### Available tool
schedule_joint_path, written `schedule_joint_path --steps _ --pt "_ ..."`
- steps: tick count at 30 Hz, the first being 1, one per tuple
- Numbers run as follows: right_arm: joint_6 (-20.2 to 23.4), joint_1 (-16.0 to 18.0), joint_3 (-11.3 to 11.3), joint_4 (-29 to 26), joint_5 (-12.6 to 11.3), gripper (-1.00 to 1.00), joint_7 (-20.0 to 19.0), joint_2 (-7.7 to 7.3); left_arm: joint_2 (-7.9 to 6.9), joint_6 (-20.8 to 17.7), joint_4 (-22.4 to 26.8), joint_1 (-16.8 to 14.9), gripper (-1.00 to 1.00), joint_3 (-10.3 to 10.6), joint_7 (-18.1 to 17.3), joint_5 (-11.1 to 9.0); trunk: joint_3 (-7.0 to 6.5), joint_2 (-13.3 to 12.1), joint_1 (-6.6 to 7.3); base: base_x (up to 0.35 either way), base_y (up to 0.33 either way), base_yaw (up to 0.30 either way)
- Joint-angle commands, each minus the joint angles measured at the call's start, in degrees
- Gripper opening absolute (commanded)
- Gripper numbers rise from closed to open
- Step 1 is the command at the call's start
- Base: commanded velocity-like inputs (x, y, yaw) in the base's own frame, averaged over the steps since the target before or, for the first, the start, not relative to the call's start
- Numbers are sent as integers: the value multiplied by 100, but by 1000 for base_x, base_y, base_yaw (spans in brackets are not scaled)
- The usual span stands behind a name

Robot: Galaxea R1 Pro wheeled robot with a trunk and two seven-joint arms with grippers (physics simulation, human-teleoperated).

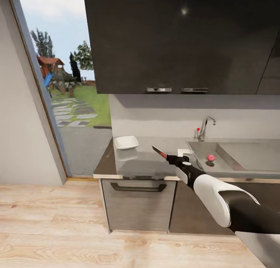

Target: In the kitchen, take the Vidalia onion out of the sink, dice it on the chopping board with the paring knife, put the diced onion into the bowl on the countertop, then place both the paring knife and the chopping board into the sink.

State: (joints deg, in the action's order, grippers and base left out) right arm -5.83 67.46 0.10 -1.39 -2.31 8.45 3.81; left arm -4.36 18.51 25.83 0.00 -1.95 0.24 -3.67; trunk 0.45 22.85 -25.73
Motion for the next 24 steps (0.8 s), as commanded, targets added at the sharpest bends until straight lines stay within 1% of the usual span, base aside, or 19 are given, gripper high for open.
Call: schedule_joint_path --steps 1,4,7,24 --pt "-24 1 -2 8 -24 100 5 1 0 12 1 0 100 11 2 -39 14 7 -5 275 149 0" --pt "-23 -3 -2 8 -24 100 -6 2 -2 12 1 0 100 11 2 -39 42 7 -5 226 107 0" --pt "-23 -4 1 8 -24 100 -10 -1 -1 14 1 0 100 11 2 -38 69 7 -5 90 35 0" --pt "-29 -16 11 8 -24 100 -19 -51 4 12 1 0 100 11 2 -38 225 7 -5 8 3 0"
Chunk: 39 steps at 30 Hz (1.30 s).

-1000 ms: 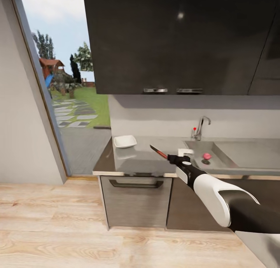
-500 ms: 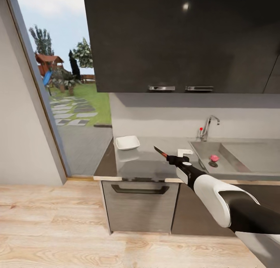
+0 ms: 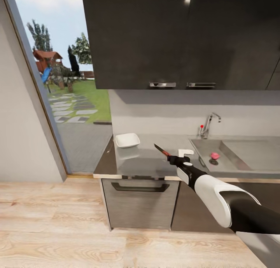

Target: In the kitchen, take the Vidalia onion out of the sink, dice it on the chopping board with the paring knife, put the diced onion into the bowl on the countertop, then place both the paring knife and the chopping board into the sink.

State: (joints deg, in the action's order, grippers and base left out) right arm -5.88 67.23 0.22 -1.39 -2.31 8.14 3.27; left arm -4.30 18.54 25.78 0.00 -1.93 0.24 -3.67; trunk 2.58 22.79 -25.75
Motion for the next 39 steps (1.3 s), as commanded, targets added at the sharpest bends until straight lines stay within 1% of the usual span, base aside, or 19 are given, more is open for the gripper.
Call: schedule_joint_path --steps 1,32,39 --pt "-25 5 1 8 -24 100 12 1 -1 9 6 0 100 9 2 -38 22 13 -3 0 0 0" --pt "-28 1 20 8 -15 100 12 -14 0 9 13 0 100 9 2 -38 306 13 -3 0 0 0" --pt "-28 1 15 8 -19 100 12 -51 0 9 15 0 100 9 2 -38 370 13 -3 189 0 0"
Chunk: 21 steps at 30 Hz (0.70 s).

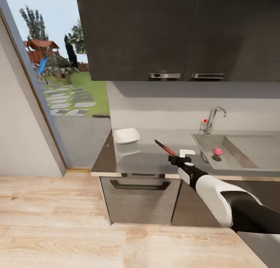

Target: In the kitchen, take the Vidalia onion out of the sink, dice it on the chopping board with the paring knife, put the diced onion into the bowl on the countertop, then place both the paring knife and the chopping board into the sink.

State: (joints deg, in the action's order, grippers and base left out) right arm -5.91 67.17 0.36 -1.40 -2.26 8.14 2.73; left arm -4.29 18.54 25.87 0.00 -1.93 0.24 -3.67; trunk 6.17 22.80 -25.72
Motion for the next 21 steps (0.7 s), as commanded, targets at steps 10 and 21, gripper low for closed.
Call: schedule_joint_path --steps 10,21 --pt "-33 7 1 7 -23 100 12 -2 -1 10 5 0 100 9 2 -38 102 12 -6 310 0 0" --pt "-49 7 6 8 -32 100 4 -124 -1 10 -2 0 100 9 2 -38 127 12 -6 152 0 0"
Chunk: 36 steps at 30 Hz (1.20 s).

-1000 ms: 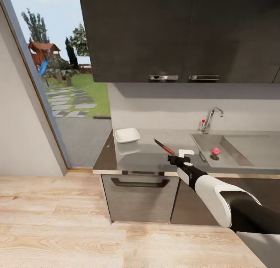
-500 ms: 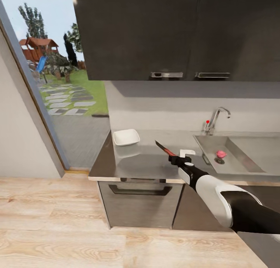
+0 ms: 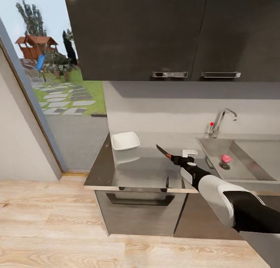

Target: In the kitchen, take the Vidalia onion out of the sink, dice it on the chopping board with the paring knife, put the diced onion into the bowl on the countertop, then place both the paring knife and the chopping board into the sink.

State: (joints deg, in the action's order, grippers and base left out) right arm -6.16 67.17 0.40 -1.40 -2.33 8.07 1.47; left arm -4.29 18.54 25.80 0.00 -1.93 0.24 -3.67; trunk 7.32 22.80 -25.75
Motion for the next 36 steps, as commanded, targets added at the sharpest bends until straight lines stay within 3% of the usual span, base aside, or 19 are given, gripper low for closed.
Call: schedule_joint_path --steps 1,3,4,5,8,36 --pt "-25 7 2 8 -54 100 11 -15 -1 10 5 0 100 11 2 -38 11 12 -4 13 0 0" --pt "-25 7 -1 8 -148 100 7 -65 -1 10 4 0 100 13 2 -38 12 12 -4 9 0 0" --pt "-26 7 -4 8 -378 100 -66 -141 -1 10 2 0 100 16 2 -38 12 12 -4 2 0 0" --pt "-26 7 -7 8 -449 100 -115 -159 -1 10 3 0 100 17 2 -38 12 12 -4 1 0 0" --pt "-26 5 -12 8 -543 100 -196 -184 -1 10 -3 0 100 16 2 -38 12 12 -4 0 0 0" --pt "-23 -117 -39 8 -540 100 -198 -243 -1 10 2 0 100 18 2 -38 12 12 -4 0 0 0"
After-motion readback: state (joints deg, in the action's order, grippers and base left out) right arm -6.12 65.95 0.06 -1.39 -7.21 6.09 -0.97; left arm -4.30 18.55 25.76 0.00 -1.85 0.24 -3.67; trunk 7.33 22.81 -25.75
